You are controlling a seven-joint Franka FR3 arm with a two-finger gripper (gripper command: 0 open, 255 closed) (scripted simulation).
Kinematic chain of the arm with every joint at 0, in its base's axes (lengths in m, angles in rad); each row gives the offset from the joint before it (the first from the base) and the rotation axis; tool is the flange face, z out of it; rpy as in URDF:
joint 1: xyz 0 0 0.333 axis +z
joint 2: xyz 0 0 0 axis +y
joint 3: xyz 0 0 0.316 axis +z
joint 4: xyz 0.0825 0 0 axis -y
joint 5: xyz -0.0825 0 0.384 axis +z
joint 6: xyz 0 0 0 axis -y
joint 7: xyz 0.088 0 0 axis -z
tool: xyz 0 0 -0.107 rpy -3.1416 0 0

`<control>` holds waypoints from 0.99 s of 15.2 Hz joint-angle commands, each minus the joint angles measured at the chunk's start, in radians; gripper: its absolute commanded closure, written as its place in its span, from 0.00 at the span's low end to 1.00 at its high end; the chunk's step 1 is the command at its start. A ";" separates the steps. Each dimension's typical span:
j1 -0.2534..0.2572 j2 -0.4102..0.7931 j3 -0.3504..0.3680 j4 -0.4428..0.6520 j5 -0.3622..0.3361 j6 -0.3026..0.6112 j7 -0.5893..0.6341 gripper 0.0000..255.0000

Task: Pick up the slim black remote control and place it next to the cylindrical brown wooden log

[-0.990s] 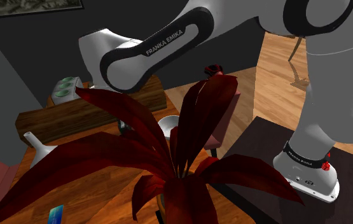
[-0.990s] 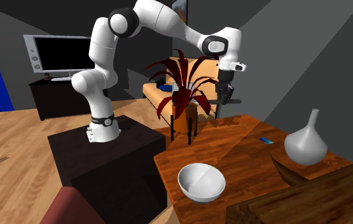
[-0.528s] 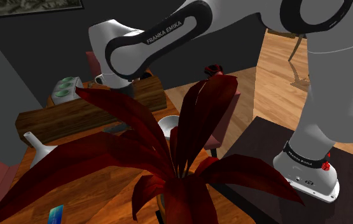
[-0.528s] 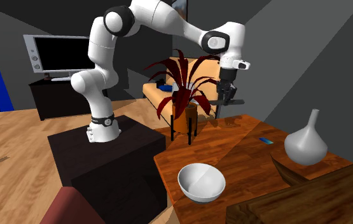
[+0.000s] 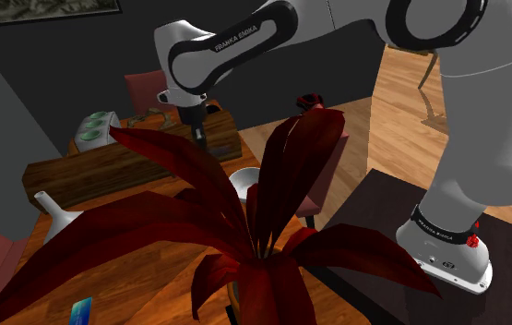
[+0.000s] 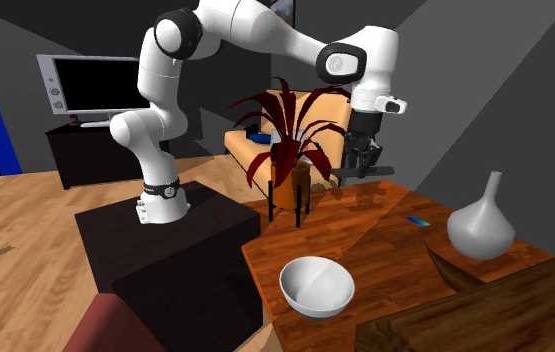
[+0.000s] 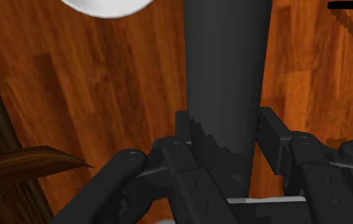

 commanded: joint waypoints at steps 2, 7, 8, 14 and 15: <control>-0.034 0.033 -0.018 0.054 -0.003 -0.023 -0.055 1.00; -0.062 0.072 -0.032 0.076 -0.007 -0.008 -0.098 1.00; -0.062 0.076 -0.033 0.069 -0.008 0.003 -0.098 1.00; -0.061 0.103 -0.037 0.028 -0.014 0.070 -0.097 1.00; -0.061 0.108 -0.037 0.022 -0.015 0.081 -0.096 1.00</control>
